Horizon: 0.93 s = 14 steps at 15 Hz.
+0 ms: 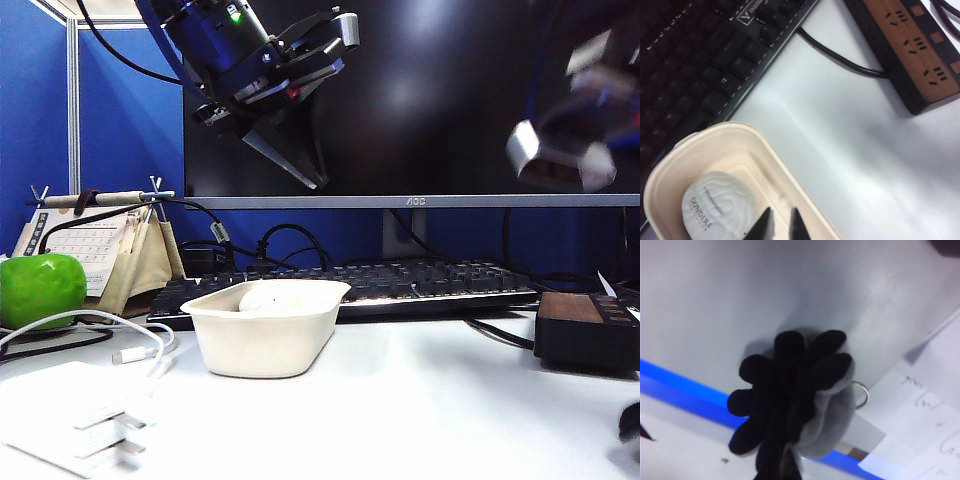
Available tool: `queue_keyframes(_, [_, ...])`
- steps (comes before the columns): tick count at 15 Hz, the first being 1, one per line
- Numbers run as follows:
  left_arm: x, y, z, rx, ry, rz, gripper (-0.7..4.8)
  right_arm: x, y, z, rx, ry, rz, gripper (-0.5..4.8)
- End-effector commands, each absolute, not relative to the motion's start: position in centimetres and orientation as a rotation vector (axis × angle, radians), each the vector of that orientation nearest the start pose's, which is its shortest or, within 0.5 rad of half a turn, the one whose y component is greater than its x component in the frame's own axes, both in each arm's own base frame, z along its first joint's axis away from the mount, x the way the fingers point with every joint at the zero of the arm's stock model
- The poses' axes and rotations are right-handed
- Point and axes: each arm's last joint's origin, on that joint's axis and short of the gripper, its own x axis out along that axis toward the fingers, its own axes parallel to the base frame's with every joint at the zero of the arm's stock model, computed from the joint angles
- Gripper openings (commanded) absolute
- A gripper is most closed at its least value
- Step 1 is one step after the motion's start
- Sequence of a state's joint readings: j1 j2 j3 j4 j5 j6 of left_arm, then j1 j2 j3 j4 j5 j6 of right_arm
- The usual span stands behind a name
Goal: Place the tilting octopus upright.
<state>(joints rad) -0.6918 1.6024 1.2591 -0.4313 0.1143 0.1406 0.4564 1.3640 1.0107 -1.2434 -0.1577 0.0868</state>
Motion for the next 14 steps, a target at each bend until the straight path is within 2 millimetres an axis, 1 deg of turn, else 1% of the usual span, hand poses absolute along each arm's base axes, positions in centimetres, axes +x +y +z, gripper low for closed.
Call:
queue_keyframes(1, [26.5, -22.5, 27.6, 0.348, 0.707, -0.827, 0.57, 20.0, 10.4, 23.1, -0.162, 1.578, 0.419, -0.02])
queue_keyframes(4, [26.5, -22.5, 27.5, 0.350, 0.714, -0.827, 0.57, 20.8, 11.1, 23.2, -0.084, 1.490, 0.508, -0.02])
queue_keyframes(6, [26.4, -22.5, 27.5, 0.351, 0.721, -0.828, 0.57, 21.1, 11.3, 23.3, -0.063, 1.456, 0.535, -0.02])
queue_keyframes(7, [26.3, -22.5, 27.4, 0.341, 0.733, -0.856, 0.57, 21.3, 11.4, 23.3, -0.052, 1.436, 0.534, -0.02])
queue_keyframes(9, [26.2, -22.5, 27.4, 0.340, 0.745, -0.865, 0.57, 22.0, 11.7, 22.9, -0.044, 1.420, 0.544, -0.02])
queue_keyframes(12, [26.1, -22.4, 27.2, 0.346, 0.765, -0.863, 0.57, 22.9, 12.4, 21.5, 0.013, 1.453, 0.611, -0.02])
queue_keyframes(14, [26.1, -22.3, 27.2, 0.348, 0.771, -0.863, 0.57, 23.2, 12.7, 21.0, 0.017, 1.458, 0.619, -0.02])
